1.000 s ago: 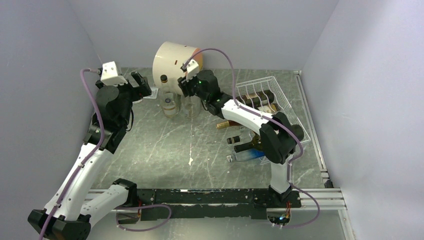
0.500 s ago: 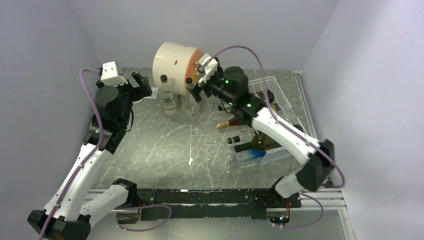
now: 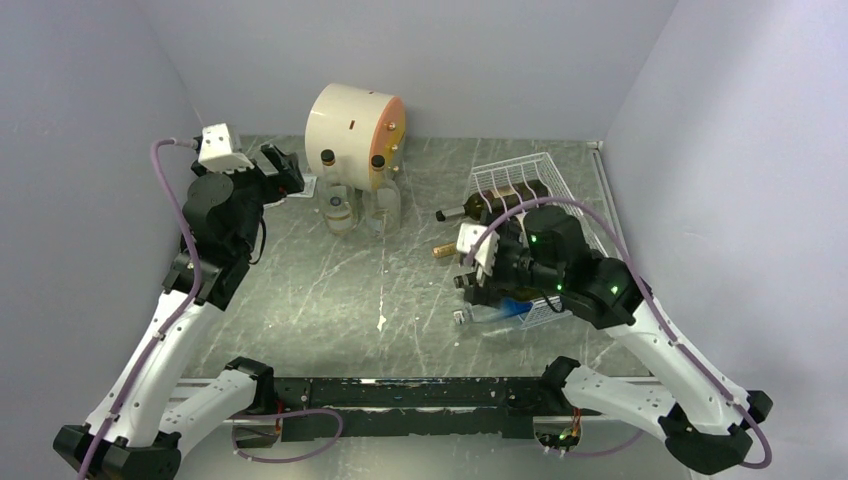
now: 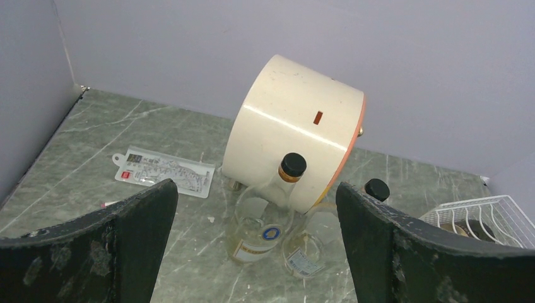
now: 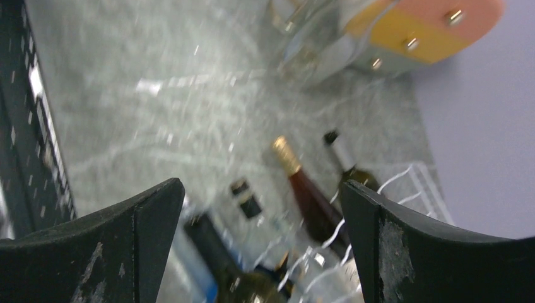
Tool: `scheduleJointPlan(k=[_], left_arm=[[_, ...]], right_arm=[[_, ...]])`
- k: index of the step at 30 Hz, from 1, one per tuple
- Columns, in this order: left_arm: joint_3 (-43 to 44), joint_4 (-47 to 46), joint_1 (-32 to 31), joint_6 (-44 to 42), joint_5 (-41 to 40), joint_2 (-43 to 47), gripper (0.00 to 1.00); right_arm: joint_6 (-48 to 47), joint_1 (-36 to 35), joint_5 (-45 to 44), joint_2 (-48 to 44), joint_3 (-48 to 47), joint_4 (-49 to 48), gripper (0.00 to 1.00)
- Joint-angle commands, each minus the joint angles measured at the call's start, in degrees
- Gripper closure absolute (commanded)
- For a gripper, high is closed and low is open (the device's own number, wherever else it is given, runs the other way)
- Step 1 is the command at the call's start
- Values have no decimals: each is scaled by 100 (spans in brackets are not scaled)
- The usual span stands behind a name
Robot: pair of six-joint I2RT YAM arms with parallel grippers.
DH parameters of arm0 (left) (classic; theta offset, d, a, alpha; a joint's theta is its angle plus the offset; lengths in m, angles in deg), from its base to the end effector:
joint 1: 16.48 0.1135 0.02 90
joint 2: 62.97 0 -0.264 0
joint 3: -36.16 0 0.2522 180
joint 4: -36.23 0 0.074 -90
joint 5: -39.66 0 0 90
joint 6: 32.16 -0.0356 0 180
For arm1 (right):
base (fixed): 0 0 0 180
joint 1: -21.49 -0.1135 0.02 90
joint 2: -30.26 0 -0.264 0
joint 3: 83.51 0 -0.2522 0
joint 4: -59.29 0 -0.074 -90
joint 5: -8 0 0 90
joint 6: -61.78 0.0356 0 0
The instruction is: Take the wine bottle off the wine rack
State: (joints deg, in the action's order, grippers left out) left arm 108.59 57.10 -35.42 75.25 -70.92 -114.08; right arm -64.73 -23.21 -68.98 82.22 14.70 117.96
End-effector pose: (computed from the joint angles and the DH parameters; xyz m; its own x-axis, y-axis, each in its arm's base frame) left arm 0.1899 -0.0519 0.4115 0.0156 -0.3015 -0.9533 -0.0251 0.9530 -0.3018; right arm 0.1161 0.1262 0.3944 0.2156 -0.6021 -0.7687 -0.8676 0.2432 -0.4338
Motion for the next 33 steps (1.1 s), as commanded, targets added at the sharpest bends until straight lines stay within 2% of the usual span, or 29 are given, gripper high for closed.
scheduleJointPlan(k=[1, 4, 10, 14, 20, 24, 33], left_arm=[[138, -44, 31, 20, 32, -44, 1], [232, 55, 39, 8, -82, -106, 1], [149, -24, 32, 13, -52, -85, 1], [133, -40, 31, 60, 61, -189, 1], [197, 41, 31, 111, 106, -293, 1], [152, -6, 32, 108, 54, -191, 1], [140, -19, 31, 116, 29, -105, 1]], right_arm=[[-786, 6, -366, -93, 424, 1654, 0], [-1027, 6, -695, -49, 755, 1820, 0], [-1201, -11, -619, 59, 1105, 1673, 1], [-1315, -107, -1242, 139, 1550, 1252, 3], [-1418, -347, -1714, 348, 1867, 546, 4], [-1470, -531, -2116, 656, 1957, 92, 11], [-1752, -843, -2901, 757, 2345, -199, 29]])
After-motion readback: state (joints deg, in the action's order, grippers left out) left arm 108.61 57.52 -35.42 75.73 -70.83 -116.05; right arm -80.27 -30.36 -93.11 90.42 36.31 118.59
